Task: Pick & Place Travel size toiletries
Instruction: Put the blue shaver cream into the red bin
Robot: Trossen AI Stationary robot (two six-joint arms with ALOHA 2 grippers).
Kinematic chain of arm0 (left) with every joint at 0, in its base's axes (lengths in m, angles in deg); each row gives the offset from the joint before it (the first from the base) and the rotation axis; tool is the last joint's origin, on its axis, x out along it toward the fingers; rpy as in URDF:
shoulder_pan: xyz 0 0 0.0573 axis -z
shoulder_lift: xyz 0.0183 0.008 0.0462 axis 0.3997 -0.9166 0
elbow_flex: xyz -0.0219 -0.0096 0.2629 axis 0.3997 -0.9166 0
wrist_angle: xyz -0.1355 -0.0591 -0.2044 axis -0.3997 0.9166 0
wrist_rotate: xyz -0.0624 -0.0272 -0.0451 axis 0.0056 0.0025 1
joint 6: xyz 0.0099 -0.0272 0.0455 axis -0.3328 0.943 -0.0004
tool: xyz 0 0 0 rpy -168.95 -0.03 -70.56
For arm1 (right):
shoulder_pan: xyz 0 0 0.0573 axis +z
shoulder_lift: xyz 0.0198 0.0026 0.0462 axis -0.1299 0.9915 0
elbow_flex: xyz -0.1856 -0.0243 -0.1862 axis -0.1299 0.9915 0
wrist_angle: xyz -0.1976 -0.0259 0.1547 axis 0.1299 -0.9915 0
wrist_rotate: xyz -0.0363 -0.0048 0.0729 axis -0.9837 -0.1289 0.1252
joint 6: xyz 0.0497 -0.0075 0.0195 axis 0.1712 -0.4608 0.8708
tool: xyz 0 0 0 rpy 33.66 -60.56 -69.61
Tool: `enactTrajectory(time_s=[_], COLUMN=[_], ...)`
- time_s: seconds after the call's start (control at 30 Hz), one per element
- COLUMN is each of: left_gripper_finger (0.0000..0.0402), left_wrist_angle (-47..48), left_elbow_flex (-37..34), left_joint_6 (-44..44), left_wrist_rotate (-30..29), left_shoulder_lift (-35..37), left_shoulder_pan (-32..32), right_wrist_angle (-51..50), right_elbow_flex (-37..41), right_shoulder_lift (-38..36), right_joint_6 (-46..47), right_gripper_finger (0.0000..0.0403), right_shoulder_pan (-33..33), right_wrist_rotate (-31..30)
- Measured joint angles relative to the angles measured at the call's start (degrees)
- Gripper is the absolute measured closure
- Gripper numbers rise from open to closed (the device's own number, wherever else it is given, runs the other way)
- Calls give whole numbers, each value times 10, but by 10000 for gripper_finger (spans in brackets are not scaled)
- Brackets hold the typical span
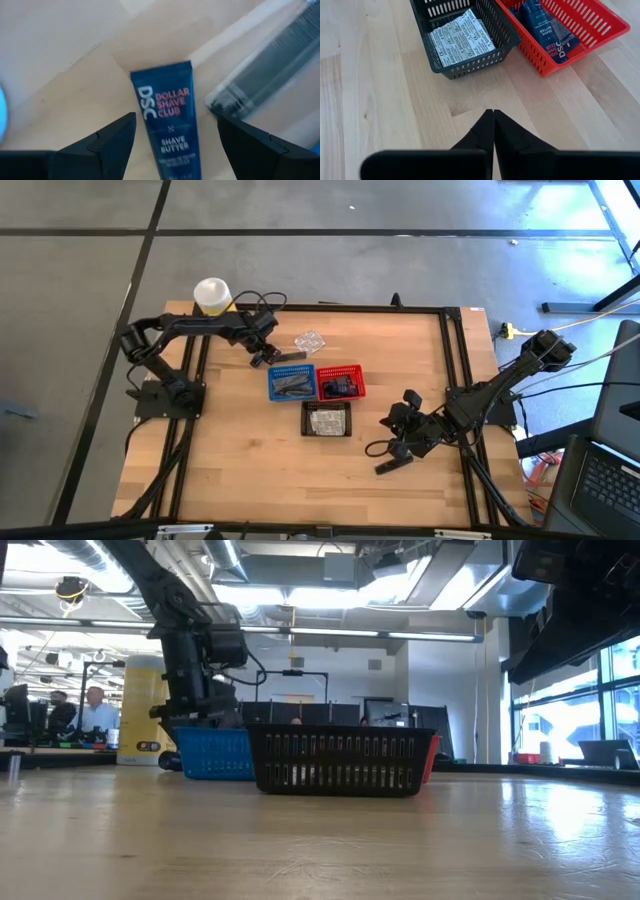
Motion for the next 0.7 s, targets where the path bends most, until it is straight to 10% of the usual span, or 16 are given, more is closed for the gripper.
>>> enactTrajectory(time_s=[0.7], left_gripper_finger=[146], left_wrist_angle=[-31], left_elbow_flex=[1], left_joint_6=[1], left_wrist_rotate=[-10], left_shoulder_lift=[-53], left_shoulder_pan=[0], right_wrist_angle=[0], right_elbow_flex=[0], right_shoulder_lift=[0], right_joint_6=[-5], right_gripper_finger=[398], right_shoulder_pan=[0], right_wrist_rotate=[0])
